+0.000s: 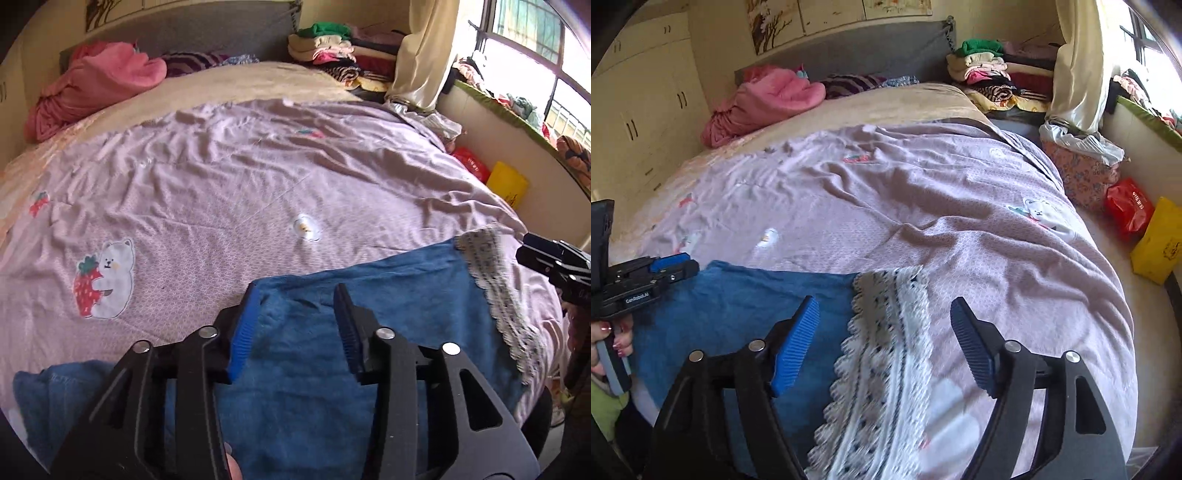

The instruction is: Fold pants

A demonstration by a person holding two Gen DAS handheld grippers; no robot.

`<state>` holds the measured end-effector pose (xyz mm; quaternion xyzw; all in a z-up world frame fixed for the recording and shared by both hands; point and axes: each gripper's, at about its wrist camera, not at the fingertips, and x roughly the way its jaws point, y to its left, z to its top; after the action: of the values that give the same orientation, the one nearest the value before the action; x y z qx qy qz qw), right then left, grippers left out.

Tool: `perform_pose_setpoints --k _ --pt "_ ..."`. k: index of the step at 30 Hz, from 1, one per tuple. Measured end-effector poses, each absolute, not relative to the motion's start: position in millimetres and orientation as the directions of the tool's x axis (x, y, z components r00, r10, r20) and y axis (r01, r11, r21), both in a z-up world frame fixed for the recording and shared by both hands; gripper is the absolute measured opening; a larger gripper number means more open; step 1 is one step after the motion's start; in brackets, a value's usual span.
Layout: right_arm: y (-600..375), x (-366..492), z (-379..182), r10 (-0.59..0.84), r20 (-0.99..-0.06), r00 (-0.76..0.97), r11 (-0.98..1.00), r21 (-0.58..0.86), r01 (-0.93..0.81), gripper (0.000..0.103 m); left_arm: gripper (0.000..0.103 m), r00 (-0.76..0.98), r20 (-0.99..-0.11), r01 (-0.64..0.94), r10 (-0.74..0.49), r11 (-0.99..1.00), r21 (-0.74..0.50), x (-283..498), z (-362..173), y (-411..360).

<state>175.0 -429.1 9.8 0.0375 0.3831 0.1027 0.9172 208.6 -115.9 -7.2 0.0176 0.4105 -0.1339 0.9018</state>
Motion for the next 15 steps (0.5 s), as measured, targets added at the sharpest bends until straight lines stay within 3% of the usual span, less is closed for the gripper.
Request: perform_pose_setpoints --k 3,15 --pt "-424.3 156.7 16.8 0.227 -0.678 0.699 0.974 0.151 -0.170 0.079 0.042 0.640 -0.732 0.266 -0.233 0.961 -0.074 196.1 1.7 -117.2" --pt "-388.6 87.5 13.1 0.263 -0.670 0.695 0.963 0.133 -0.237 0.081 0.051 0.634 -0.739 0.268 -0.230 0.961 -0.070 158.8 -0.6 -115.7"
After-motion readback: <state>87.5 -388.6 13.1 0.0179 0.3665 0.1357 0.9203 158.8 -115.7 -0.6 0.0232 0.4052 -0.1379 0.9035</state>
